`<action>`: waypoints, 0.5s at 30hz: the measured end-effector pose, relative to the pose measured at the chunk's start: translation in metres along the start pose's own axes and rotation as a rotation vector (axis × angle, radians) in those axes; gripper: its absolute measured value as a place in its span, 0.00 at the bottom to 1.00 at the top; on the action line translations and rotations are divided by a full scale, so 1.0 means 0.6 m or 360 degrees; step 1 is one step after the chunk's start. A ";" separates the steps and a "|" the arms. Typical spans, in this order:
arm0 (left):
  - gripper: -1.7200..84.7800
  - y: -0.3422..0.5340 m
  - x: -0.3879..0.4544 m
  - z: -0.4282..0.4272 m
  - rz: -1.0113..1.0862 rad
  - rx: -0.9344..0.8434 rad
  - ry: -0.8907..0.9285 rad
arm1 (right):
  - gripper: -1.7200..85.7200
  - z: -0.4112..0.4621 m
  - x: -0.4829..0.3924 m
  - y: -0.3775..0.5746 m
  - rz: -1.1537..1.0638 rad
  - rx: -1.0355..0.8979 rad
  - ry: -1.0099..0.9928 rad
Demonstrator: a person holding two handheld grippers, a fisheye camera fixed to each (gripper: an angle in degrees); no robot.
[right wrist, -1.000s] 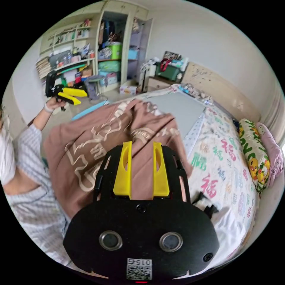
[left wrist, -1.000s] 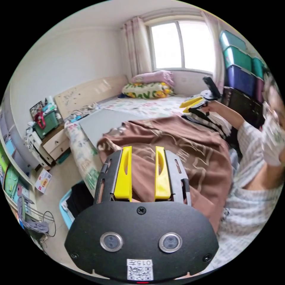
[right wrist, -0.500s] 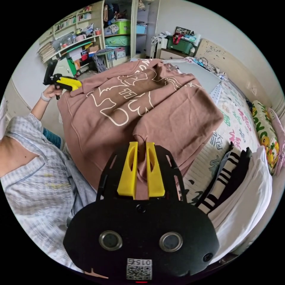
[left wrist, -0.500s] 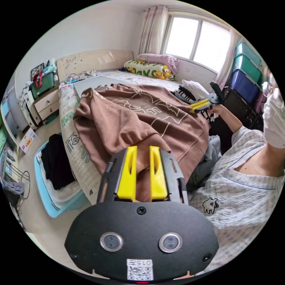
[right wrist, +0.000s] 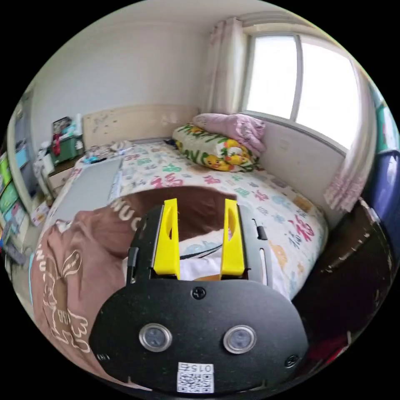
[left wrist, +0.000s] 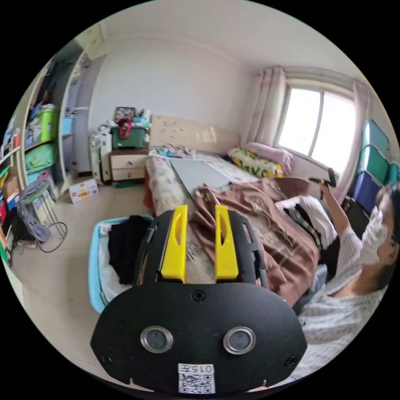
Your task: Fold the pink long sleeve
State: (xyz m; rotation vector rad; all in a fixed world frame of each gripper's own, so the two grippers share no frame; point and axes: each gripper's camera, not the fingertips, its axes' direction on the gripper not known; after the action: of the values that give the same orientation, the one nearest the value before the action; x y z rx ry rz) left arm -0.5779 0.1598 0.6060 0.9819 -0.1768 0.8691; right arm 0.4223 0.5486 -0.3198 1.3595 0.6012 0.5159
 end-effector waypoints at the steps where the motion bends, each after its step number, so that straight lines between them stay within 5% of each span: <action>1: 0.18 0.029 0.032 0.040 0.0015 -0.0120 0.0108 | 0.18 -0.003 -0.026 0.030 -0.0128 -0.0016 -0.0098; 6: 0.18 0.086 0.119 0.199 0.0048 -0.0608 0.0475 | 0.17 -0.056 -0.108 0.164 -0.0488 -0.0015 -0.0549; 13: 0.05 0.089 0.141 0.196 0.0045 -0.0576 0.0434 | 0.15 -0.154 -0.103 0.294 -0.0665 0.0044 -0.0903; 15: 0.04 0.062 0.122 0.134 0.0087 -0.0415 0.0167 | 0.15 -0.172 -0.081 0.311 -0.0628 0.0050 -0.0928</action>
State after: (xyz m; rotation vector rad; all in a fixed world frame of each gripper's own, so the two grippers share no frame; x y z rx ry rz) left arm -0.5370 0.1474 0.7124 0.6896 -0.2224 0.9196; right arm 0.3175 0.6197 -0.1412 1.2966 0.3769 -0.2106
